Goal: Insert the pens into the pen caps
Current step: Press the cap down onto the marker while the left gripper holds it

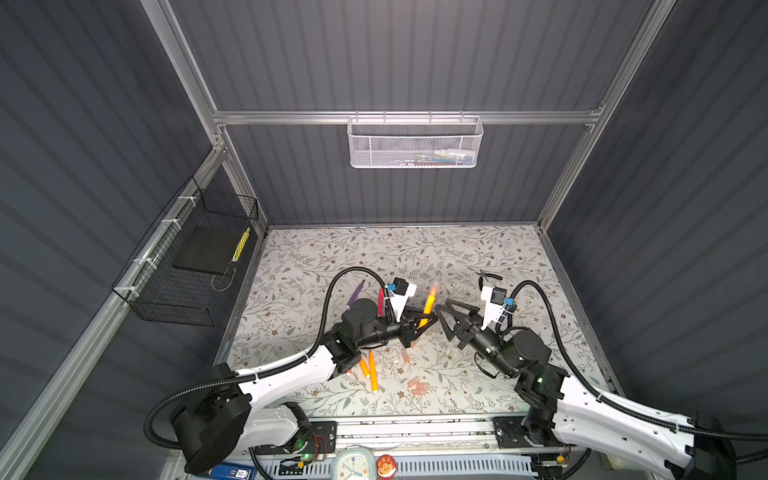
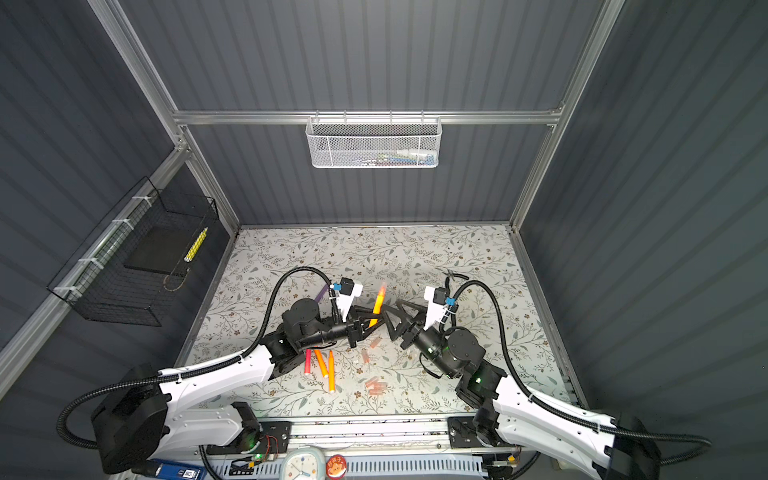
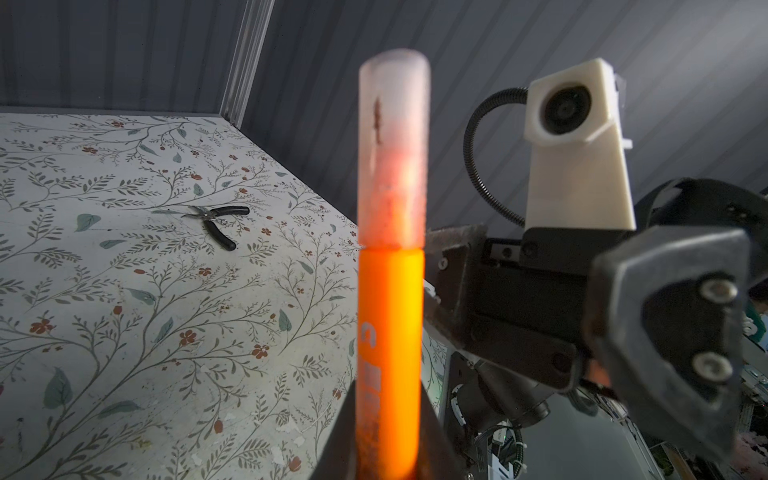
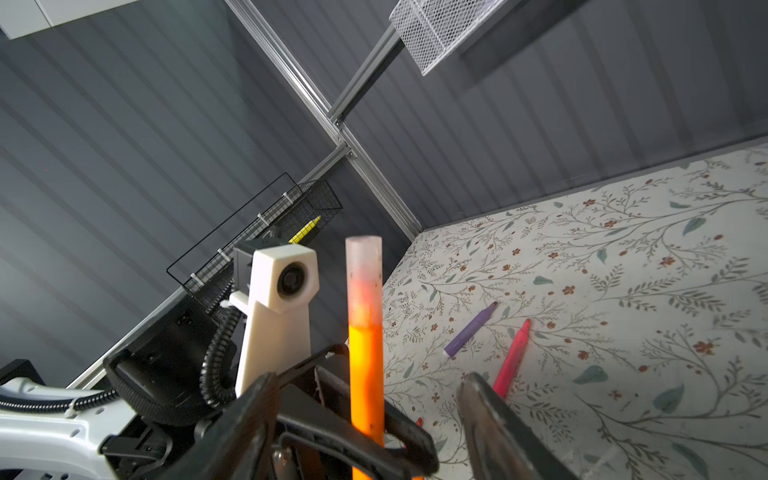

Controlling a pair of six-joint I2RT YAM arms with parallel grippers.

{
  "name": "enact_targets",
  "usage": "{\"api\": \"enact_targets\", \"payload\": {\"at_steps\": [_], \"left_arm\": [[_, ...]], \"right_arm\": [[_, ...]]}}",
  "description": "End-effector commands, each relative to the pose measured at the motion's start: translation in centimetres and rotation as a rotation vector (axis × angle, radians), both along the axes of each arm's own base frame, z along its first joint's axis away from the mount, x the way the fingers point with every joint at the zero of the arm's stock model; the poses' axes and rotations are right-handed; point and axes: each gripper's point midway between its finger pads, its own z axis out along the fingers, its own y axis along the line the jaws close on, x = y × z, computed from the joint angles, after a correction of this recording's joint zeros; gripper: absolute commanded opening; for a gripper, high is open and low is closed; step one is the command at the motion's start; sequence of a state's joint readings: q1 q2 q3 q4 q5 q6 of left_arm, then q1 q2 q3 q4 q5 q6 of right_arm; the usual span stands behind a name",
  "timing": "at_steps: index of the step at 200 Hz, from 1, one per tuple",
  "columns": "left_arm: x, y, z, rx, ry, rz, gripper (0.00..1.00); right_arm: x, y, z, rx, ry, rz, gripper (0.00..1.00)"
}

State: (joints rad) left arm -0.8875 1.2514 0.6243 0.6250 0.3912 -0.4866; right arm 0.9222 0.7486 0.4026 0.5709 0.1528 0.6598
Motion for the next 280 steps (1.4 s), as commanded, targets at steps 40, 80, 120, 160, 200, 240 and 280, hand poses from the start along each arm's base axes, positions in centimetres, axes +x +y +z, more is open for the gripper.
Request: {"api": "enact_targets", "payload": {"at_steps": [40, 80, 120, 160, 200, 240, 280], "left_arm": [[-0.3, 0.1, -0.6, 0.033, -0.041, -0.021, 0.00], [-0.1, 0.1, -0.9, 0.054, -0.047, -0.016, 0.00], [-0.1, 0.0, -1.0, 0.058, -0.048, -0.016, 0.00], [0.0, 0.0, -0.9, 0.061, -0.049, -0.012, 0.00], [0.6, 0.1, -1.2, 0.086, -0.048, 0.016, 0.00], [3.9, 0.9, 0.0, 0.142, -0.095, 0.191, 0.00], [8.5, 2.1, 3.6, 0.120, -0.122, 0.308, 0.00]], "right_arm": [[2.3, 0.5, 3.2, -0.006, 0.033, 0.017, 0.64], [3.7, 2.1, 3.4, -0.037, 0.067, 0.045, 0.52], [4.1, 3.0, 3.1, -0.050, 0.090, 0.067, 0.41], [4.2, 3.0, 2.4, -0.060, 0.104, 0.061, 0.30], [4.1, 3.4, 1.6, -0.076, 0.117, 0.082, 0.06], [3.4, 3.9, -0.1, -0.099, 0.118, 0.129, 0.00], [1.6, 4.6, -2.0, -0.089, 0.051, 0.226, 0.00]]}}
